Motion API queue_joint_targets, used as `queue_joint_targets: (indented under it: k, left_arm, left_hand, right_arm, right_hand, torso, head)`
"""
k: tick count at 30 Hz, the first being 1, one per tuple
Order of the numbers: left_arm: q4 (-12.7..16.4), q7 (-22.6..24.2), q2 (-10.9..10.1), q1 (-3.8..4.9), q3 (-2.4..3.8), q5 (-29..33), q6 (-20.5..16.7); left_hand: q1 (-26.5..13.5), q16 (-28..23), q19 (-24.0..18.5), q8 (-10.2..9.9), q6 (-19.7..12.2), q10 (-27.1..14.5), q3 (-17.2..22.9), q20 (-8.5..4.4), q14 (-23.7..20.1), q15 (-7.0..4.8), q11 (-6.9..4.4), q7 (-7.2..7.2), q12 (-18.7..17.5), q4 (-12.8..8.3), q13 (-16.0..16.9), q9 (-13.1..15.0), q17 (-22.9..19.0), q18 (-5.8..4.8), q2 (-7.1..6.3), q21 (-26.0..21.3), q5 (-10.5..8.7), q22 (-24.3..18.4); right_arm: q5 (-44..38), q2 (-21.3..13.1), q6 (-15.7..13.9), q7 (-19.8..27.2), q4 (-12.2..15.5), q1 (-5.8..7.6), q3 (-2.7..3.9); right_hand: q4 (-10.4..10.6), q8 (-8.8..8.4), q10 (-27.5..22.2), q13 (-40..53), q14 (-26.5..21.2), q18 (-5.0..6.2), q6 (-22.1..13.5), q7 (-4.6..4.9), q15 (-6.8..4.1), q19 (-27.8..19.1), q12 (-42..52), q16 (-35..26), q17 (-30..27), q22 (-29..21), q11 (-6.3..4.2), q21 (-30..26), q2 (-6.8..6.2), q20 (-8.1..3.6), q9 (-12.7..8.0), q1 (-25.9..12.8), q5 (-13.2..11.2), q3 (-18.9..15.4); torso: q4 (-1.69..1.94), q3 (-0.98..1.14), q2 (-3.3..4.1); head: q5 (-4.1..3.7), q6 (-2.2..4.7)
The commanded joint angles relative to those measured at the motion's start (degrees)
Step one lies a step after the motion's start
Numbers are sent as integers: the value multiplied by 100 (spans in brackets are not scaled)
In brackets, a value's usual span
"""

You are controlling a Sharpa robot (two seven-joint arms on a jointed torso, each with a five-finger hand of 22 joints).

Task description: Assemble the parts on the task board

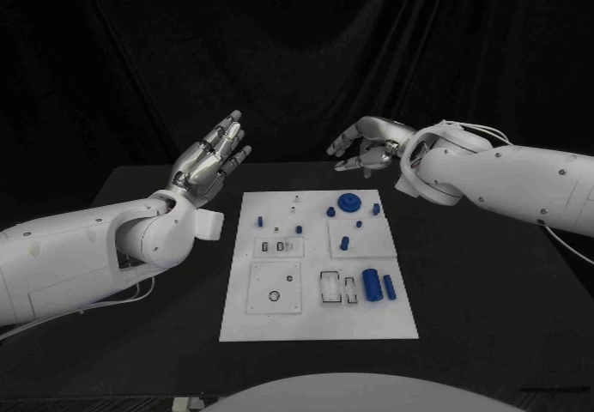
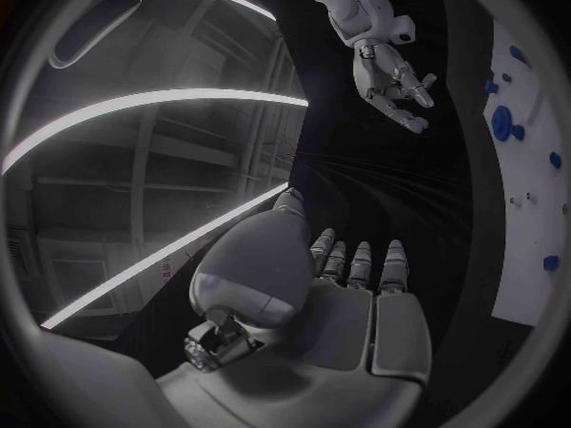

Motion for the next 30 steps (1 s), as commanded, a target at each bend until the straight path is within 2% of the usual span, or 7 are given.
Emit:
queue_joint_targets:
  k: [1, 7, 13, 19, 22, 28, 30]
  left_arm:
    - [-45, -31, 20, 17, 8, -419, 441]
    - [-111, -18, 23, 12, 7, -696, 510]
    - [-139, 12, 35, 5, 6, -972, 545]
    - [-150, 12, 28, -4, 5, -1046, 582]
    - [-158, 15, 28, -12, 5, -1057, 587]
    - [-174, 19, 25, -42, 5, -1069, 603]
    - [-179, 19, 22, -51, 5, -1071, 610]
  left_hand:
    - [108, -21, 9, 9, 21, 1, 53, 73, -2, 61, 35, 52, -20, -4, -5, 9, -6, 41, 4, -20, 85, -10]
    - [288, -21, 9, 22, 110, 1, 109, 146, -2, 162, 85, 106, -20, -1, -5, 19, -6, 42, 15, -20, 286, -10]
    - [322, -21, 9, 27, 139, 1, 118, 156, -2, 190, 105, 126, -20, -1, -5, 23, -6, 43, 14, -20, 326, -10]
    - [369, -21, 9, 35, 191, 1, 132, 176, -2, 224, 137, 159, -20, -5, -5, 28, -6, 45, 15, -20, 363, -10]
    - [396, -21, 9, 39, 221, 1, 144, 189, -2, 234, 154, 177, -20, -8, -5, 32, -6, 45, 20, -20, 392, -10]
    - [441, -21, 9, 40, 236, 1, 165, 202, -2, 212, 180, 195, -20, -13, -5, 32, -6, 46, 28, -20, 426, -10]
    - [441, -21, 9, 40, 236, 1, 165, 202, -2, 212, 180, 195, -20, -13, -5, 32, -6, 46, 28, -20, 426, -10]
  right_arm:
    - [-2096, 101, 509, -549, -101, -67, 2]
    - [-2408, 297, 807, -648, -231, -207, 2]
    - [-2675, 488, 911, -668, -407, -352, 2]
    - [-2770, 621, 1042, -702, -543, -461, 2]
    - [-2784, 659, 1066, -702, -589, -503, 3]
    - [-2800, 748, 1022, -657, -703, -602, 3]
    - [-2801, 780, 1009, -631, -751, -632, 3]
  right_hand:
    - [-23, -21, 150, 3, 119, 11, 74, -14, -17, 24, -105, 402, 564, 151, -14, 176, -109, -24, 28, 37, -27, 73]
    - [-140, -99, 176, 2, 189, 9, 168, -31, -32, -95, -390, 749, 1063, 457, -35, 487, -224, -39, 91, 151, -33, 252]
    - [-175, -143, 222, 8, 232, 13, 188, -35, -42, -146, -485, 881, 1260, 612, -50, 643, -279, -45, 119, 167, -50, 338]
    - [-111, -129, 265, 16, 238, 13, 325, 40, -49, -218, -562, 922, 1322, 754, -61, 766, -363, -48, 171, 32, -237, 361]
    - [-89, -120, 278, 21, 235, 13, 377, 69, -49, -243, -576, 923, 1323, 792, -63, 794, -385, -47, 189, -4, -269, 372]
    - [-74, -125, 299, 37, 225, 15, 423, 108, -54, -290, -584, 924, 1327, 846, -80, 828, -414, -48, 210, -24, -216, 407]
    - [-83, -157, 294, 46, 213, 15, 420, 115, -54, -340, -603, 922, 1328, 900, -79, 858, -433, -48, 220, -3, -24, 469]
  torso:
    - [27, -21, 29]
    - [48, -16, 35]
    - [62, -17, 56]
    - [60, -44, 23]
    - [68, -61, 7]
    - [74, -60, 2]
    - [73, -49, 17]
  head:
    - [-26, -23]
    - [-74, 2]
    - [-89, 41]
    - [-10, -9]
    - [-18, -15]
    - [-6, -53]
    - [-8, -54]
